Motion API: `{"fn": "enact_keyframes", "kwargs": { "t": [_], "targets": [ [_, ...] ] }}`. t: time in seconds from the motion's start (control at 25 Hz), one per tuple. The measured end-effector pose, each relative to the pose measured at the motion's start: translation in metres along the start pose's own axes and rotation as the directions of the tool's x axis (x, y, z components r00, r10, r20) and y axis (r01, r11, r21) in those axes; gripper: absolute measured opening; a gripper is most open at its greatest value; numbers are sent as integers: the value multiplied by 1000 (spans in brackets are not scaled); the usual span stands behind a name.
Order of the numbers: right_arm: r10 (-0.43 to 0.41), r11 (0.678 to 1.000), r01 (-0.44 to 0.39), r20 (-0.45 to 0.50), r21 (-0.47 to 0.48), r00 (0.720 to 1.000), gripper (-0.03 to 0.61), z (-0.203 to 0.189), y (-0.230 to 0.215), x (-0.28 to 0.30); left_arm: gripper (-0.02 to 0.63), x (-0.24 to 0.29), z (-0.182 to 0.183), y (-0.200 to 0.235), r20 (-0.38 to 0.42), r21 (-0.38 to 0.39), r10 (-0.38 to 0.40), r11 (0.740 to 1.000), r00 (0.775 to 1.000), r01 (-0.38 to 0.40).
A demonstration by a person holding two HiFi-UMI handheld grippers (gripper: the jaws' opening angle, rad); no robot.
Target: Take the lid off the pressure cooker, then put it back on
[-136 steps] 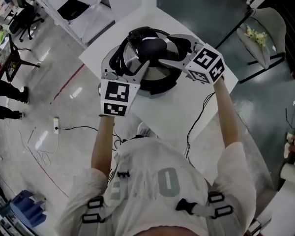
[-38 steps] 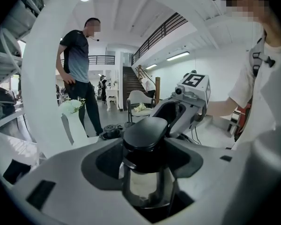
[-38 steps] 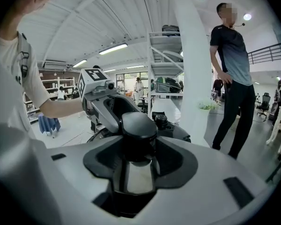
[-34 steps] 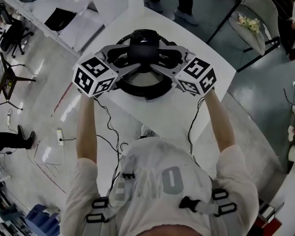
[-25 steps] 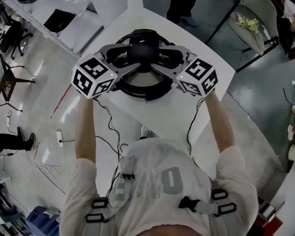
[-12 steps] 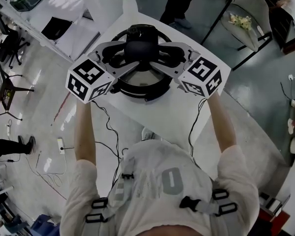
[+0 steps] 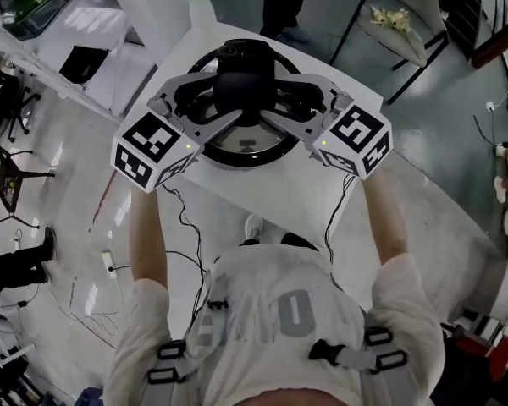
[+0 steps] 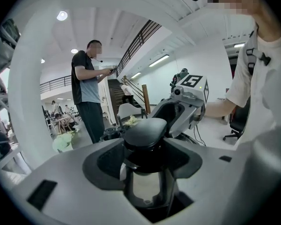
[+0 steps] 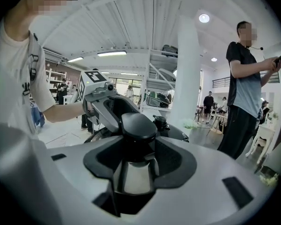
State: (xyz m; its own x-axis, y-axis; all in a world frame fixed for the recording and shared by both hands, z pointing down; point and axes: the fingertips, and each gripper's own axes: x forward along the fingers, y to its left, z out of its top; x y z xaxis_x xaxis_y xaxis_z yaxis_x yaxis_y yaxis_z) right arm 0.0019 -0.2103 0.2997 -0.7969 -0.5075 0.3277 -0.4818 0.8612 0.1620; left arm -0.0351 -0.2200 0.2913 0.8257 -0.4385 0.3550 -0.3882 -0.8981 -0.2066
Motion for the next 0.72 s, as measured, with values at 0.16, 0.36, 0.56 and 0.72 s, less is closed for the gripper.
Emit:
{"fn": "enact_keyframes", "kwargs": {
  "t": [0.16, 0.36, 0.56, 0.72],
  "targets": [
    [-28, 1000, 28, 4, -8, 1000, 209, -4, 3, -37, 259, 13, 19, -29, 12, 18, -14, 1000, 1000, 14],
    [-41, 999, 41, 13, -10, 999, 209, -21, 5, -86, 259, 38, 39, -70, 14, 31, -17, 999, 1000, 17],
    [-29, 999, 29, 11, -18, 1000, 209, -38, 5, -138, 259, 65, 61, -113, 14, 27, 2, 1000, 1000, -2],
    [-5, 1000, 5, 7, -21, 1000, 209, -56, 12, -178, 259, 83, 71, -152, 10, 10, 23, 1000, 1000, -23]
  ]
}}
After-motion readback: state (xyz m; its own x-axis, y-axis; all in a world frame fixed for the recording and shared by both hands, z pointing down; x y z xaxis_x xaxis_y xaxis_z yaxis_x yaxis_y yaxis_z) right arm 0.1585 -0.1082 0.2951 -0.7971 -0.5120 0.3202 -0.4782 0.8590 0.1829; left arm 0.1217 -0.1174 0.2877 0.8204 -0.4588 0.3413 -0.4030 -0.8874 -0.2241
